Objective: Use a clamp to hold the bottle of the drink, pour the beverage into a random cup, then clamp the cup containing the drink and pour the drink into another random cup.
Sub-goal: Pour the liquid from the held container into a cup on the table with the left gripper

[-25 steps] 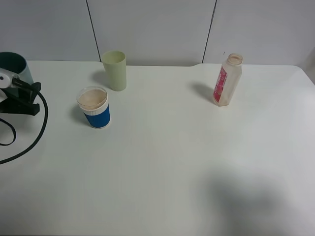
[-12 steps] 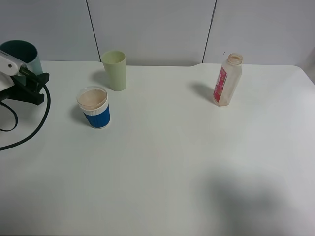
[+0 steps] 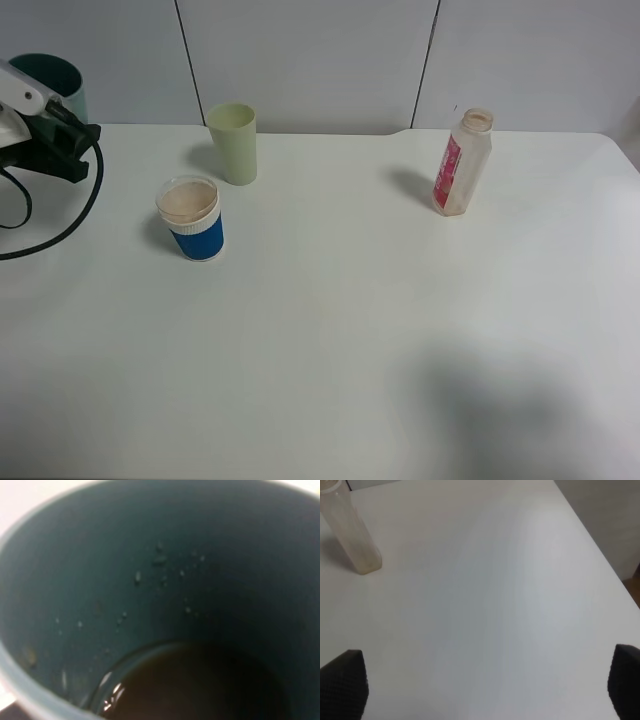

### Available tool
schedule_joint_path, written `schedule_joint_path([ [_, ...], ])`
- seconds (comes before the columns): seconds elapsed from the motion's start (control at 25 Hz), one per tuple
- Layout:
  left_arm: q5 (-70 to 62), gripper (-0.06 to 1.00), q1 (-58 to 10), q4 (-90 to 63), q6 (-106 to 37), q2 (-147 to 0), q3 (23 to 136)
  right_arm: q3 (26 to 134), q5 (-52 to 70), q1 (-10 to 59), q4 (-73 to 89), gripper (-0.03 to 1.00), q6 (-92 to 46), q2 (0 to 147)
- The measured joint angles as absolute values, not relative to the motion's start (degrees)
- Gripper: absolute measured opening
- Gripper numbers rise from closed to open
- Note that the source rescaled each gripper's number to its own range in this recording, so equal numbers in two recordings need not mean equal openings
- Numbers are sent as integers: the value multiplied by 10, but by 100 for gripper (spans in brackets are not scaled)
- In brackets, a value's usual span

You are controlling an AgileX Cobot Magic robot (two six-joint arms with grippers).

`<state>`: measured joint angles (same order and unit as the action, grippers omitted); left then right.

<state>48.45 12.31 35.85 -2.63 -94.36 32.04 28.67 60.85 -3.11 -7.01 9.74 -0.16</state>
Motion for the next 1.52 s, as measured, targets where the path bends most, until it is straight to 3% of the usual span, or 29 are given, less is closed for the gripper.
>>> schedule_joint_path([
  [1.52,284,1,2,417,17,-1108,621,287,608,-31,-70,97,97,-2],
])
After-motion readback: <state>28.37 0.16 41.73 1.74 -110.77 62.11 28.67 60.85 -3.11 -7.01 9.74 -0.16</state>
